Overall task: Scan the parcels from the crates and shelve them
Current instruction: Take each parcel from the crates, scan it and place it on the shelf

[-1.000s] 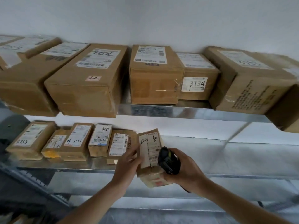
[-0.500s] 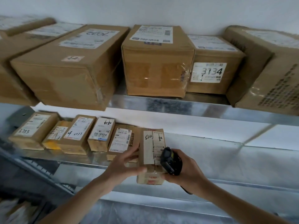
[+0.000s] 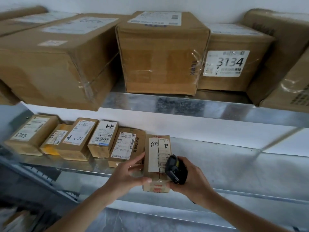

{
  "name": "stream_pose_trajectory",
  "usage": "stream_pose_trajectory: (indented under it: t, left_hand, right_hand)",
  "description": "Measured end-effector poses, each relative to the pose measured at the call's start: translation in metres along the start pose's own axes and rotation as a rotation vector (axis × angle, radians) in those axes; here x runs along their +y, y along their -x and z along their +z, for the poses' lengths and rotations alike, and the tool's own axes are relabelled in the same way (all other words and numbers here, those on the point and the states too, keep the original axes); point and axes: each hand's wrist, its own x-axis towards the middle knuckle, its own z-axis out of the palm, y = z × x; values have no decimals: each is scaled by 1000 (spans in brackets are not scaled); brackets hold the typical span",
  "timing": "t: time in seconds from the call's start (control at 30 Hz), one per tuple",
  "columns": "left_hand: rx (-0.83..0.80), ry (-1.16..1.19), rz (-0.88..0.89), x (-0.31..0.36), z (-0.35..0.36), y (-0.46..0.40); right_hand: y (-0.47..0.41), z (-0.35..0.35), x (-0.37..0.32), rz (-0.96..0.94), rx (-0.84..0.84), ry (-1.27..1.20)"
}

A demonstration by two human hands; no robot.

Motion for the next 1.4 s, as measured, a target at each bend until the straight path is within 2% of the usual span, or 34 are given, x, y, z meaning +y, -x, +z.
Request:
stream_pose_trajectory:
  t: [0.57, 0.93, 1.1, 1.2, 1.3, 1.4]
  left_hand:
    - [142, 51, -6, 5, -14, -40]
    - [233, 14, 37, 2, -21, -26]
    - [415, -34, 99, 1, -53, 7]
    - [511, -71, 131, 0, -82, 40]
    - [634, -87, 91, -14, -121, 83]
    - [732, -143, 17, -43, -174, 133]
  right_hand:
    - [-63, 4, -7, -11, 6, -5]
    - [-48, -9, -17, -38, 65, 44]
    - [-28, -32, -54, -145, 171, 130]
    - [-24, -20, -91, -248, 179, 234]
    - [-22, 18, -145, -359, 107, 270]
    - [-20, 81, -203, -456, -54, 210]
